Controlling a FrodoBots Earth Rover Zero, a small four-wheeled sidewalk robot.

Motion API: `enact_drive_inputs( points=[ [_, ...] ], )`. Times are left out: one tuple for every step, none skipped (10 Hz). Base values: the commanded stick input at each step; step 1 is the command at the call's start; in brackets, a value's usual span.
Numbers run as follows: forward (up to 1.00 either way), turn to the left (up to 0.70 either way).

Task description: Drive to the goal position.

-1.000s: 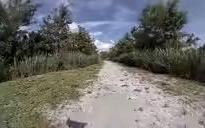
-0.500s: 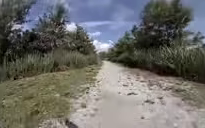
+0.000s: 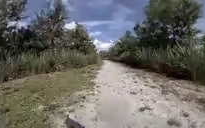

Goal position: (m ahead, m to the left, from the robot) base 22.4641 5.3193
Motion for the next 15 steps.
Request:
enact_drive_inputs(
  points=[
    [0.85, 0.0],
    [0.85, 0.0],
    [0.85, 0.0],
    [0.85, 0.0],
    [0.85, 0.0],
    [0.85, 0.0],
    [0.85, 0.0],
    [0.85, 0.0],
    [0.85, 0.0],
    [0.85, 0.0],
    [0.85, 0.0],
    [0.85, 0.0],
    [0.85, 0.0],
    [0.85, 0.0],
    [0.85, 0.0]
  ],
)
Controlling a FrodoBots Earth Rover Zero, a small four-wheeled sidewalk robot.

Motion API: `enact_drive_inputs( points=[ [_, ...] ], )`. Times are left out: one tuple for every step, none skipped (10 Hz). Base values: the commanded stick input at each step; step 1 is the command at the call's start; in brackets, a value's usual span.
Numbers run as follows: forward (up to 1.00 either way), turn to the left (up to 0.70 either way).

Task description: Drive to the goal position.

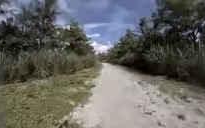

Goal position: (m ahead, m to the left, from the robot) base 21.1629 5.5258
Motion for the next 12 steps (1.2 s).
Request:
enact_drive_inputs(
  points=[
    [0.85, 0.0],
    [0.85, 0.0],
    [0.85, 0.0],
    [0.85, -0.14],
    [0.85, -0.34],
    [0.85, -0.24],
    [0.85, 0.0],
    [0.85, 0.0],
    [0.85, 0.0],
    [0.85, 0.0],
    [0.85, 0.0],
    [0.85, 0.0]
  ],
)
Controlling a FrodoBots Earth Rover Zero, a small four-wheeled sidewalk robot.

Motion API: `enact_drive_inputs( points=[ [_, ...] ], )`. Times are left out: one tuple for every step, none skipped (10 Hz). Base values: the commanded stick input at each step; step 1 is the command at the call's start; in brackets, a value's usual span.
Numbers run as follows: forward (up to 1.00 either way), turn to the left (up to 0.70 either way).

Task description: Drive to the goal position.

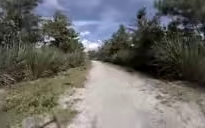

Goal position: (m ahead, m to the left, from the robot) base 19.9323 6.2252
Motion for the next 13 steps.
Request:
enact_drive_inputs(
  points=[
    [0.85, 0.0],
    [0.85, 0.0],
    [0.85, 0.0],
    [0.85, 0.0],
    [0.85, 0.0],
    [0.85, 0.0],
    [0.85, 0.0],
    [0.85, 0.0],
    [0.85, 0.0],
    [0.85, 0.0],
    [0.85, 0.0],
    [0.85, 0.0],
    [0.85, 0.0]
  ],
)
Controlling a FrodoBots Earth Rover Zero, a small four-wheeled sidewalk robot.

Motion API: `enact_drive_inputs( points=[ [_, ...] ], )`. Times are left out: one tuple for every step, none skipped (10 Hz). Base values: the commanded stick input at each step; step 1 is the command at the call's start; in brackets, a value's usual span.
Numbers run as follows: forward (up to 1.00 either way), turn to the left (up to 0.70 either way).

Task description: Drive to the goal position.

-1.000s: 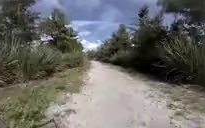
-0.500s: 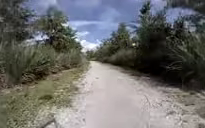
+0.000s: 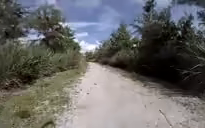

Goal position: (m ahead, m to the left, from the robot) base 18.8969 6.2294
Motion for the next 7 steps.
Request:
enact_drive_inputs(
  points=[
    [0.85, 0.0],
    [0.85, 0.0],
    [0.85, 0.0],
    [0.85, 0.0],
    [0.85, 0.0],
    [0.85, 0.0],
    [0.85, 0.0]
  ],
)
